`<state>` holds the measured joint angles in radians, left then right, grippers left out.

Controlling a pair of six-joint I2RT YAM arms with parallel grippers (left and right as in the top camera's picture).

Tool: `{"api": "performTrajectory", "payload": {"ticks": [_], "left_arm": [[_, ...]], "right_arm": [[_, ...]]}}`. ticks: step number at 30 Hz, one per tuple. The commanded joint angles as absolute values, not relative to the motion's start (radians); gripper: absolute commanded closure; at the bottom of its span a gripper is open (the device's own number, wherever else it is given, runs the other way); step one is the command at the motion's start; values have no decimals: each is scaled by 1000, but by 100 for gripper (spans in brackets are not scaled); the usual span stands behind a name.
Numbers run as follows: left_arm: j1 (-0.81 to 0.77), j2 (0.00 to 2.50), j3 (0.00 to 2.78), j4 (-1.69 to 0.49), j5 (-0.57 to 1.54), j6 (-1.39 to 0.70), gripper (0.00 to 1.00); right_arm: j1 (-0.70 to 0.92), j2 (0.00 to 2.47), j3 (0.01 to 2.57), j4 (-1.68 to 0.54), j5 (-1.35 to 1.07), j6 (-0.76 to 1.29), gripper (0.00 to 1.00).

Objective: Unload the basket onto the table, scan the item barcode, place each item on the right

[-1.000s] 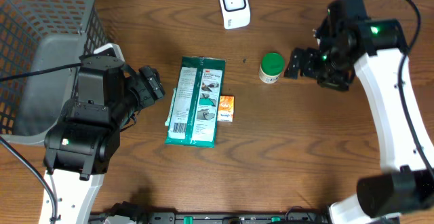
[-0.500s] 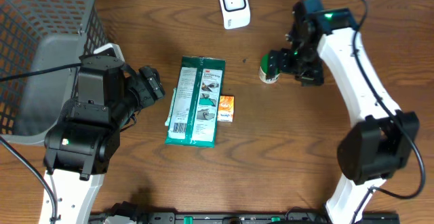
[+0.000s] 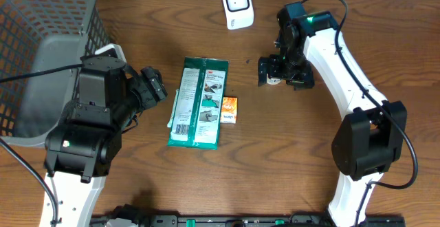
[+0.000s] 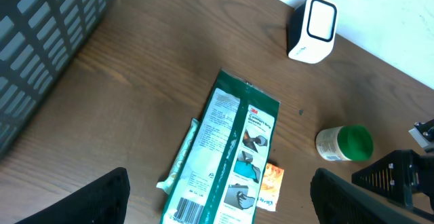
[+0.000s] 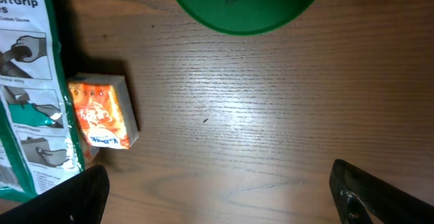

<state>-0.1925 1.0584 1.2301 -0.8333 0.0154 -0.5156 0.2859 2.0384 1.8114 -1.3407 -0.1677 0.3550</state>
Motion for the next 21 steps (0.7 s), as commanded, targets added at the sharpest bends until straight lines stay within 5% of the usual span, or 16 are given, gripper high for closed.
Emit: {"api": "performTrajectory", "payload": {"ticks": [1, 21], "left_arm": [[-189, 1058, 1246, -834, -1, -498, 14], [-189, 1058, 1246, -834, -1, -498, 14]], "right_arm": [[290, 2047, 1830, -1338, -154, 351, 1], [289, 2047, 1830, -1271, -154, 351, 1]]}}
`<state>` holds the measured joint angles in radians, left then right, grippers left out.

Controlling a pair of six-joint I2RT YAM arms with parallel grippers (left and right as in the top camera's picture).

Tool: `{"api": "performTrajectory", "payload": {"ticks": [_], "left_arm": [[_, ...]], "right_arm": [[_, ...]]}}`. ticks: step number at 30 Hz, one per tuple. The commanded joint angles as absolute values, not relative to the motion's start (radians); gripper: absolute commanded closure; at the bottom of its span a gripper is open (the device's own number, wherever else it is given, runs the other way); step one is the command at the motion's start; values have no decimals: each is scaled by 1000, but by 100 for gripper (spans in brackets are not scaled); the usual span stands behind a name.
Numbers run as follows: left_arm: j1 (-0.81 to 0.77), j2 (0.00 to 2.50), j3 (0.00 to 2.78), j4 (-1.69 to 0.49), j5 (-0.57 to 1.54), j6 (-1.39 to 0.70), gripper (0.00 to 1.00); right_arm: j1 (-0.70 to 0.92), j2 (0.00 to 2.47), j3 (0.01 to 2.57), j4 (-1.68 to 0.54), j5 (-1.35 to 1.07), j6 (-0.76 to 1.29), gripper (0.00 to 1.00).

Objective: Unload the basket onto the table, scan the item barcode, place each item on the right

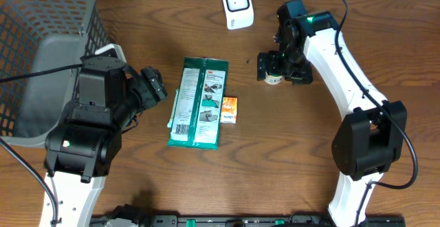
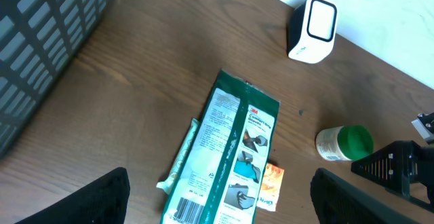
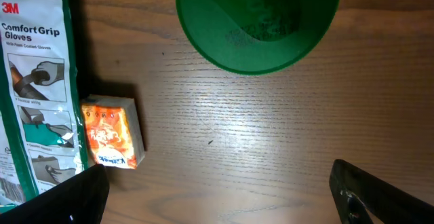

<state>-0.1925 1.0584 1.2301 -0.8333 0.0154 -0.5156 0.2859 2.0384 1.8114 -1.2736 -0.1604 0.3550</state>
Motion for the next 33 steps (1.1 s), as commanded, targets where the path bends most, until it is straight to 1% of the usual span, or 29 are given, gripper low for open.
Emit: {"api": "performTrajectory", "payload": {"ticks": [1, 33], "left_arm": [[-189, 1058, 1246, -834, -1, -498, 14], [-189, 1058, 1246, -834, -1, -498, 14]], "right_arm": [[289, 2047, 1830, -1271, -154, 350, 1], [290, 2048, 1800, -1277, -150, 351, 1]]}}
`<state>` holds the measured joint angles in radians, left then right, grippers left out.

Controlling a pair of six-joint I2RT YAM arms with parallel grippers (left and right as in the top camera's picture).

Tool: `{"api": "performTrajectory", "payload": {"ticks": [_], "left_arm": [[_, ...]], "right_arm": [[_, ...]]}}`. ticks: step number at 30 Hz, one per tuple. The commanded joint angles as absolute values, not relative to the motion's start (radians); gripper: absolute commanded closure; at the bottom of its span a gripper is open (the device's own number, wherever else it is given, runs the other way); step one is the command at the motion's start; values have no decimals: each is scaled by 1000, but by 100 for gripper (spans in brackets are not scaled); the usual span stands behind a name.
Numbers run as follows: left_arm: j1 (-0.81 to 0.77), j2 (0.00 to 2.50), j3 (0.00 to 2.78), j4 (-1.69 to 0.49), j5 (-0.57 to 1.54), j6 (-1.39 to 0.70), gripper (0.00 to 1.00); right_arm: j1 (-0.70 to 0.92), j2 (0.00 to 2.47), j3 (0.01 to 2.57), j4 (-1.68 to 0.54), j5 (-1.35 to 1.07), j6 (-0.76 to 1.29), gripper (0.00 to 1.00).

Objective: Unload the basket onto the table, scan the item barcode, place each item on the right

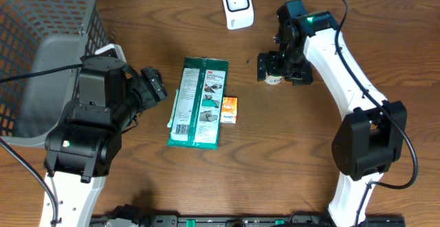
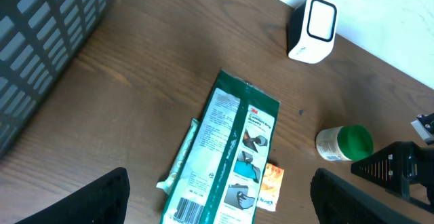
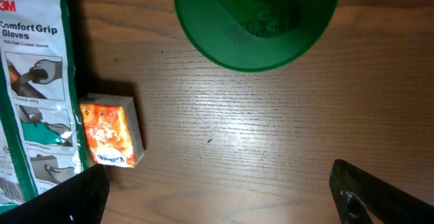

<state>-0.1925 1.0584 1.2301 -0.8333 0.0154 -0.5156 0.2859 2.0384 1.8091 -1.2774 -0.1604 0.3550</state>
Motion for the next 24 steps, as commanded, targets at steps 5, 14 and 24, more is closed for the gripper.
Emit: {"api": "performTrajectory", "payload": {"ticks": [5, 14, 24], "left_arm": [[-189, 1058, 1246, -834, -1, -498, 14], [-189, 1058, 1246, -834, -1, -498, 14], [-189, 1058, 1246, -834, -1, -498, 14]], "right_arm": [[290, 2048, 1784, -1271, -131, 351, 1], [290, 2048, 1781, -1271, -131, 351, 1], [290, 2048, 1781, -1271, -131, 351, 1]]}}
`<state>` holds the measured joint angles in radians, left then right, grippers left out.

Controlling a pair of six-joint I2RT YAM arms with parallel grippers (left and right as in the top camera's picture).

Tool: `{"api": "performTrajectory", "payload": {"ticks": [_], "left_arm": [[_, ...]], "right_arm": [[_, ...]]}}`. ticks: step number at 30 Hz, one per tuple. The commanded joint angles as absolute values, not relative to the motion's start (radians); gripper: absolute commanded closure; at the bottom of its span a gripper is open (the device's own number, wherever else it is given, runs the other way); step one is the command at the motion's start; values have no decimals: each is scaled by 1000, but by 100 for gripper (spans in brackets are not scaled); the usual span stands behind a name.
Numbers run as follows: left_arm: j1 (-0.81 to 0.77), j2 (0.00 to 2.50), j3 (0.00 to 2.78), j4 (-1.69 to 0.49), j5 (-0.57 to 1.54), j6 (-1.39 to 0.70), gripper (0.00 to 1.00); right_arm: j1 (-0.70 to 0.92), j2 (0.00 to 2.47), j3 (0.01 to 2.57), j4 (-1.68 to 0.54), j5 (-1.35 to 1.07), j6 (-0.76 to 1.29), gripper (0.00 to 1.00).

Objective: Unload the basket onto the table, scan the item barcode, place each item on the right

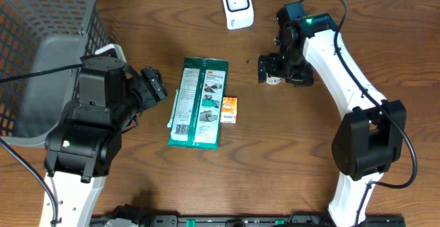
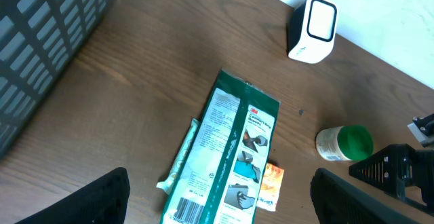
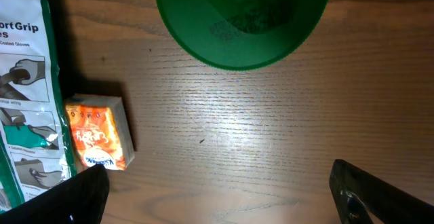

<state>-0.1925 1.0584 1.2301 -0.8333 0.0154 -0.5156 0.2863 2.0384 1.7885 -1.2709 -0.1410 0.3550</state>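
Note:
A white bottle with a green cap (image 3: 244, 20) stands on the table right of centre, seen also in the left wrist view as the bottle (image 2: 344, 144). My right gripper (image 1: 282, 71) hangs open over it, and in its own view the right gripper (image 3: 217, 197) holds nothing. A green glove pack (image 1: 199, 103) lies flat mid-table with a small orange box (image 1: 229, 109) at its right edge. The white scanner (image 1: 237, 5) stands at the far edge. My left gripper (image 2: 217, 197) is open, to the left of the pack.
A grey mesh basket (image 1: 41, 55) fills the left side behind my left arm. The table's far edge runs just behind the scanner. Bare wood lies between the orange box (image 3: 97, 132) and the bottle.
My right gripper has shifted slightly to the right over the bottle; the cap and the orange box sit a little further left in its view. The left arm and the items have not moved.
My right gripper was open low beside the green-capped bottle, the cap cut off at the top of its view. Then it stood a little further back with more of the cap showing. It has stayed open over the bottle since, with small shifts.

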Motion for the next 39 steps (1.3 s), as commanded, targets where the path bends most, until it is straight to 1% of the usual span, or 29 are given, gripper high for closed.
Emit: {"api": "performTrajectory", "payload": {"ticks": [1, 31, 39], "left_arm": [[-189, 1058, 1246, -834, -1, -498, 14], [-189, 1058, 1246, -834, -1, -498, 14], [-189, 1058, 1246, -834, -1, -498, 14]], "right_arm": [[290, 2048, 1781, -1271, -131, 351, 1], [290, 2048, 1781, -1269, -132, 351, 1], [290, 2048, 1780, -1217, -102, 351, 1]]}}
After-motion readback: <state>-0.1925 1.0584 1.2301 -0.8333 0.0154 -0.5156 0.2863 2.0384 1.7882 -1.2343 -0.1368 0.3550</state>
